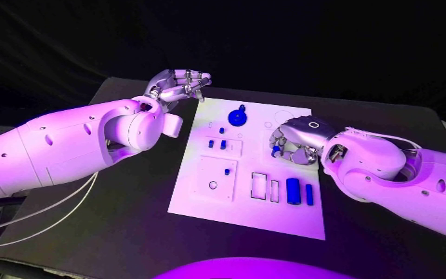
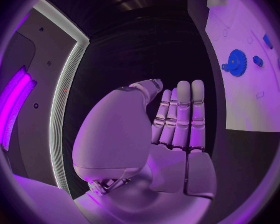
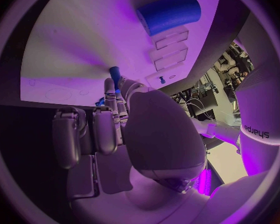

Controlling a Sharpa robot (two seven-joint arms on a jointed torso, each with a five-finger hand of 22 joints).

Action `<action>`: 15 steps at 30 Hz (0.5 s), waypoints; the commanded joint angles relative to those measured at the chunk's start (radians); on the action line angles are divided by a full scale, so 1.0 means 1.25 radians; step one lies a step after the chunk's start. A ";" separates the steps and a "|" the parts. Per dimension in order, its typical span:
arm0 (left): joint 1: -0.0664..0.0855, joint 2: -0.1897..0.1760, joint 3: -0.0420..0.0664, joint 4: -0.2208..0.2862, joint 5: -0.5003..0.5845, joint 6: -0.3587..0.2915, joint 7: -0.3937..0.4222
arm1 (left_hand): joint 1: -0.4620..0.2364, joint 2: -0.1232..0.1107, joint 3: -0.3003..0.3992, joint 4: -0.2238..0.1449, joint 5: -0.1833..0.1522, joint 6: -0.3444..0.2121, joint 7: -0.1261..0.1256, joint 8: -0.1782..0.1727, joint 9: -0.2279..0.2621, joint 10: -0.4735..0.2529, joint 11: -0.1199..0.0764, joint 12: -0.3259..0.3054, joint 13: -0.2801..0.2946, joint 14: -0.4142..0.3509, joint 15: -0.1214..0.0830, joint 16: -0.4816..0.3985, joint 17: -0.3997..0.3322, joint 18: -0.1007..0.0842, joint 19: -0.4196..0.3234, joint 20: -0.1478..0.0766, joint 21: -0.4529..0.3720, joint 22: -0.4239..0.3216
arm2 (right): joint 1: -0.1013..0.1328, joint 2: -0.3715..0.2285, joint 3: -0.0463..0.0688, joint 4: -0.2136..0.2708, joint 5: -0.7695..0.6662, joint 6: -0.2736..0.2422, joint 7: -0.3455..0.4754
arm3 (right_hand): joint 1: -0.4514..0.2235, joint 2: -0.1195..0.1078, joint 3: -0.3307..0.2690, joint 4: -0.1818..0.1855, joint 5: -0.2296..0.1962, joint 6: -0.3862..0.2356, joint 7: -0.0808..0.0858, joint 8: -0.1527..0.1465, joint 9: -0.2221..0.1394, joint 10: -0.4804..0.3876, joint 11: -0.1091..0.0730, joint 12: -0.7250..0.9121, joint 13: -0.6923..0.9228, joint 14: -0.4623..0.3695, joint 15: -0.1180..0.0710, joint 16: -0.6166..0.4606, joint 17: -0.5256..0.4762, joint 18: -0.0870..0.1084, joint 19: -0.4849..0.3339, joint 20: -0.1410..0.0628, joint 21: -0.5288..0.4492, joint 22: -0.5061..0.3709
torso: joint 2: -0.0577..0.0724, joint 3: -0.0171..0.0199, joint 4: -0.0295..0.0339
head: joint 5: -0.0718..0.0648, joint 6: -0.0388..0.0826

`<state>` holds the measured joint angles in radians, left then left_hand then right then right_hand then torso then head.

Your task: Assemble the parts on the task board

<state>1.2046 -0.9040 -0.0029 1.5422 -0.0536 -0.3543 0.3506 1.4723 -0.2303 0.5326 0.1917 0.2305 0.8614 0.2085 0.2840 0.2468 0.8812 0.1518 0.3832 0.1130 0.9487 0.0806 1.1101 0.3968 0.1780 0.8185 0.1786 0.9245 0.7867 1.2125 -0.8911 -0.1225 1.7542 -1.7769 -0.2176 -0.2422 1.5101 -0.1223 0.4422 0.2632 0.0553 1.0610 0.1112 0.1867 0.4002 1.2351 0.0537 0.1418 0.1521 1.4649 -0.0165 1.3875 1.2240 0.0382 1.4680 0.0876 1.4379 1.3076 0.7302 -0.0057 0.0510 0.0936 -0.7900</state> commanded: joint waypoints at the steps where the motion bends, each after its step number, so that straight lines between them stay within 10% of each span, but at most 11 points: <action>1: 0.001 0.001 0.001 0.001 0.003 0.005 0.003 | -0.005 0.001 0.004 0.003 0.002 0.007 -0.002 0.000 0.001 -0.004 0.000 0.004 -0.001 -0.005 0.000 -0.004 -0.001 0.005 0.004 -0.001 -0.003 -0.001 | -0.001 -0.002 0.000 0.006 -0.017 -0.032 -0.009 | 0.003 0.009 0.007 -0.002 0.002 0.008 -0.002 0.019 0.022 0.005 -0.002 -0.003 -0.001 0.032 -0.006 0.004 0.001 -0.008 0.042 -0.005 0.005 0.168 | 0.000 -0.0002 0.0000 | 0.000 0.000; 15: 0.001 0.007 0.001 -0.008 0.003 0.005 0.001 | -0.004 0.002 0.005 0.002 0.002 0.007 -0.002 0.001 0.002 -0.005 0.000 0.005 -0.001 -0.005 0.000 -0.004 -0.002 0.005 0.005 -0.001 -0.004 -0.001 | 0.010 -0.035 0.007 0.093 0.012 -0.125 0.002 | -0.014 -0.024 0.059 -0.029 0.018 0.001 0.006 0.031 0.040 0.012 0.002 -0.020 -0.003 0.033 -0.003 0.006 0.002 -0.009 0.044 -0.004 0.009 0.172 | -0.002 -0.0003 -0.0003 | 0.003 0.003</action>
<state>1.2046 -0.8976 -0.0029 1.5315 -0.0536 -0.3544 0.3482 1.4723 -0.2303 0.5326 0.1917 0.2305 0.8650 0.2049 0.2840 0.2475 0.8812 0.1518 0.3832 0.1131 0.9488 0.0806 1.1101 0.3955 0.1780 0.8184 0.1786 0.9245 0.7868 1.2245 -0.9345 -0.1134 1.8612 -1.7722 -0.3157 -0.2478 1.4952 -0.1484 0.5145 0.2237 0.0739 1.0614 0.1109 0.1894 0.3999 1.2409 0.0563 0.1205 0.1489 1.4649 -0.0165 1.3912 1.2261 0.0381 1.4680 0.0876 1.4462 1.3074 0.7278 -0.0058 0.0509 0.0955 -0.7869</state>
